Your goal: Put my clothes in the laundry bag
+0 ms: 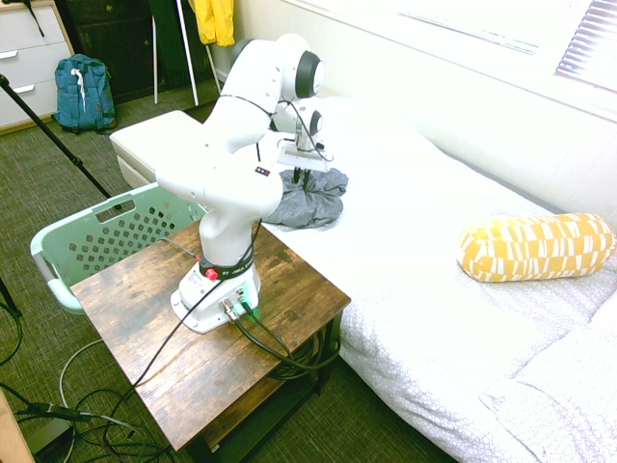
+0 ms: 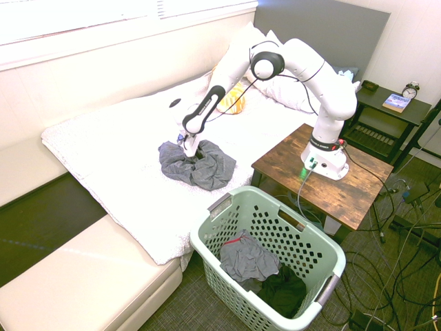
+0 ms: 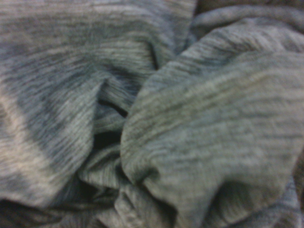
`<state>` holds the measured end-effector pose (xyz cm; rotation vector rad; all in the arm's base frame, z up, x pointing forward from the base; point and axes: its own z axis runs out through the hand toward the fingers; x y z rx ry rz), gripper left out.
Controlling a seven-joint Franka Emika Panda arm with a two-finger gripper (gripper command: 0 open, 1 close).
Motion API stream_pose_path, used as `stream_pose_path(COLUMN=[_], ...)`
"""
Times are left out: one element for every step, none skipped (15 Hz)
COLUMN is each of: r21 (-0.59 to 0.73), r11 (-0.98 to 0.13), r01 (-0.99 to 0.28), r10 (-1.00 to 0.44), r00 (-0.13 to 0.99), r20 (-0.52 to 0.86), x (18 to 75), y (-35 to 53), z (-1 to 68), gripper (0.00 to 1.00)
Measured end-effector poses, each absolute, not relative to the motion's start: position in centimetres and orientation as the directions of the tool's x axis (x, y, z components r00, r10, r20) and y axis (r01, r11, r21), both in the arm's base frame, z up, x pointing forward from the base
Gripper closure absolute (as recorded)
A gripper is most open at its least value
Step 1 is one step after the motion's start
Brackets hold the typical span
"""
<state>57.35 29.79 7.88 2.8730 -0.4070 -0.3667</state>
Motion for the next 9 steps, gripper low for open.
stream_pose_path(r21=[0.224,0.203,0.179,0.154,0.128,0.104,0.084,0.066,0.055], r11=[-0.940,-0.942,-0.944,-0.947,-0.950,-0.949,-0.950,-0.955,-0.958], r01=[-0.257,-0.268,-0.278,-0.281,-0.286,-0.298,-0.300,-0.290,-0.283], r10=[-0.303,-0.305,-0.306,-0.302,-0.299,-0.306,-0.304,-0.293,-0.284], r00=[0.931,0.934,0.939,0.945,0.949,0.950,0.951,0.956,0.959], r20=[-0.202,-0.183,-0.156,-0.129,-0.100,-0.071,-0.047,-0.029,-0.013], x=[58.5,59.5,60.1,60.3,59.8,58.9,57.3,55.2,52.5], y=[29.2,28.7,28.5,28.8,29.4,30.5,31.9,33.5,35.1], z=[11.6,15.6,19.7,23.5,27.2,30.7,33.7,36.2,38.3], gripper=[1.00,1.00,1.00,1.00,1.00,1.00,1.00,1.00,1.00])
